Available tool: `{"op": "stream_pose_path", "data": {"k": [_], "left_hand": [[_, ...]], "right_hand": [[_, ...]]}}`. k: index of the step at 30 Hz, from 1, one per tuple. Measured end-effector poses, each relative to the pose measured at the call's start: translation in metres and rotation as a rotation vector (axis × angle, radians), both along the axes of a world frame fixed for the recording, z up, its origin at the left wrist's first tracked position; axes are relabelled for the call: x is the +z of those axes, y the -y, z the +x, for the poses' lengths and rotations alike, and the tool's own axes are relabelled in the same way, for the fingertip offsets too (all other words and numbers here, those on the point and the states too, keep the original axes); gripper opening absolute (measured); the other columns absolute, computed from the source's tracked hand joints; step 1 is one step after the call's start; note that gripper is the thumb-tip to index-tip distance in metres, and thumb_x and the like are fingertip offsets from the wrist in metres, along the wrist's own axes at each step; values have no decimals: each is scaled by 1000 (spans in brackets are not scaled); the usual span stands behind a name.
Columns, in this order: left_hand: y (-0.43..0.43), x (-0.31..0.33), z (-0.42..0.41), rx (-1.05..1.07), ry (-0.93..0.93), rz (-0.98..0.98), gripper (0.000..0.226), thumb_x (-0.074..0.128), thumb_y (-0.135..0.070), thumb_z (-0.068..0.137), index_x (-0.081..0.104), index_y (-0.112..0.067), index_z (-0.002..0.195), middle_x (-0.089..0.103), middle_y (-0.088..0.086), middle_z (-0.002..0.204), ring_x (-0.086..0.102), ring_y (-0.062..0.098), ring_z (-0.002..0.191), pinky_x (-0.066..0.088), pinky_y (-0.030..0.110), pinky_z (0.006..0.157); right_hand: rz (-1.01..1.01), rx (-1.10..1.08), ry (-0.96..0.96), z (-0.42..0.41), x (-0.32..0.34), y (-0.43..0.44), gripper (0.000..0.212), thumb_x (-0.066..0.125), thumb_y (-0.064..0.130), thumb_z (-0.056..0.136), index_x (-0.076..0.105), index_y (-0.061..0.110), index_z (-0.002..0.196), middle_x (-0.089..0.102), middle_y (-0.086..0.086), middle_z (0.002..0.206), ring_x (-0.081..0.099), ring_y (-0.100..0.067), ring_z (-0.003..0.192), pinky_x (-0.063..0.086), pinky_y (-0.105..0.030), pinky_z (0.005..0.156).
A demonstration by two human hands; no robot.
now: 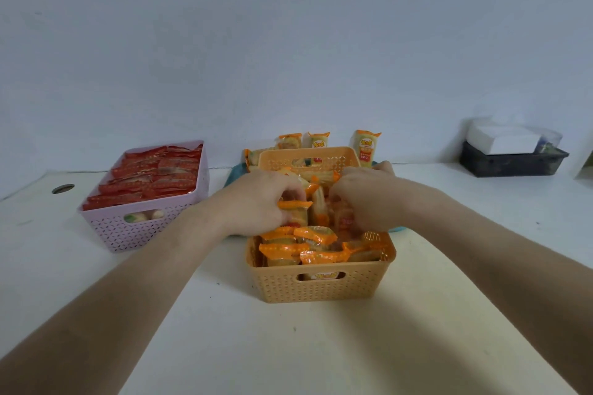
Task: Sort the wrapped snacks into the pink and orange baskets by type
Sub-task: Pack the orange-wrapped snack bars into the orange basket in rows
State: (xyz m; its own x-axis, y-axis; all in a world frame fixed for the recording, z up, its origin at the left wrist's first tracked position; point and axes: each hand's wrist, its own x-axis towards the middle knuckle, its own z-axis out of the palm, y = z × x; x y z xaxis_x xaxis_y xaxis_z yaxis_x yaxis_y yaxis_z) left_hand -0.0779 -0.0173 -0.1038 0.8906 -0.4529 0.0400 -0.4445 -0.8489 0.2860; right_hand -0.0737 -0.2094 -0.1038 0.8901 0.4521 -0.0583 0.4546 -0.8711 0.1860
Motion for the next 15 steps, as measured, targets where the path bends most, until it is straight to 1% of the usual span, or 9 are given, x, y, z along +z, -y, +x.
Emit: {"op": "stream_pose_path", "data": {"k": [2,4,6,8,9,11,12,13,15], "left_hand": [[1,0,1,2,-11,-17,31,61,-17,89,60,-33,116,56,-13,107,53,6,105,43,23,85],[2,1,-1,-5,-66,-42,32,60,-21,90,58,-34,119,60,-8,114,56,6,108,48,27,92],[3,2,-3,-26,-65,-41,34,60,-24,91,58,-35,123,62,-7,121,56,6,113,48,30,97],[2,4,-5,-43,32,34,35,56,-24,93,60,-36,125,62,-14,117,55,4,109,44,24,94],[2,6,-6,-44,63,67,34,55,-24,93,60,-37,124,62,-16,112,55,4,105,43,23,89],[-1,8,-9,-52,43,125,31,54,-25,92,59,-41,118,61,-17,104,57,5,98,46,24,82],[-2,8,-10,-68,19,158,27,53,-26,91,57,-44,112,62,-17,101,58,6,94,48,25,79],[-2,7,-12,-90,3,194,21,51,-28,92,53,-46,104,62,-16,96,59,7,90,50,28,78],[-1,5,-16,-116,-10,263,8,45,-36,96,47,-44,95,61,-15,91,58,9,88,49,34,81]], "right_hand": [[20,33,-73,-10,10,3,31,59,20,89,56,33,117,47,8,106,40,-14,110,38,-46,95],[45,67,-175,-18,20,5,27,57,32,92,58,38,118,53,11,114,48,-13,111,44,-35,91],[75,92,-283,-23,26,7,28,54,37,95,58,38,122,57,12,121,53,-12,110,45,-28,88],[109,67,-359,-27,28,7,34,49,45,96,52,37,130,55,10,127,51,-11,109,43,-28,92],[118,40,-367,-29,27,7,40,45,53,95,50,37,131,54,10,128,50,-12,111,40,-32,96],[138,33,-291,-29,22,4,48,39,64,91,51,37,129,55,11,120,49,-13,114,34,-42,103],[174,61,-246,-30,18,2,48,39,65,90,53,36,125,56,12,113,50,-13,112,35,-44,103],[222,100,-225,-30,13,-1,45,41,64,90,54,35,123,56,13,108,51,-13,108,39,-42,100],[273,155,-237,-31,6,-6,40,46,56,93,55,34,125,58,11,106,54,-14,104,45,-36,92]]}}
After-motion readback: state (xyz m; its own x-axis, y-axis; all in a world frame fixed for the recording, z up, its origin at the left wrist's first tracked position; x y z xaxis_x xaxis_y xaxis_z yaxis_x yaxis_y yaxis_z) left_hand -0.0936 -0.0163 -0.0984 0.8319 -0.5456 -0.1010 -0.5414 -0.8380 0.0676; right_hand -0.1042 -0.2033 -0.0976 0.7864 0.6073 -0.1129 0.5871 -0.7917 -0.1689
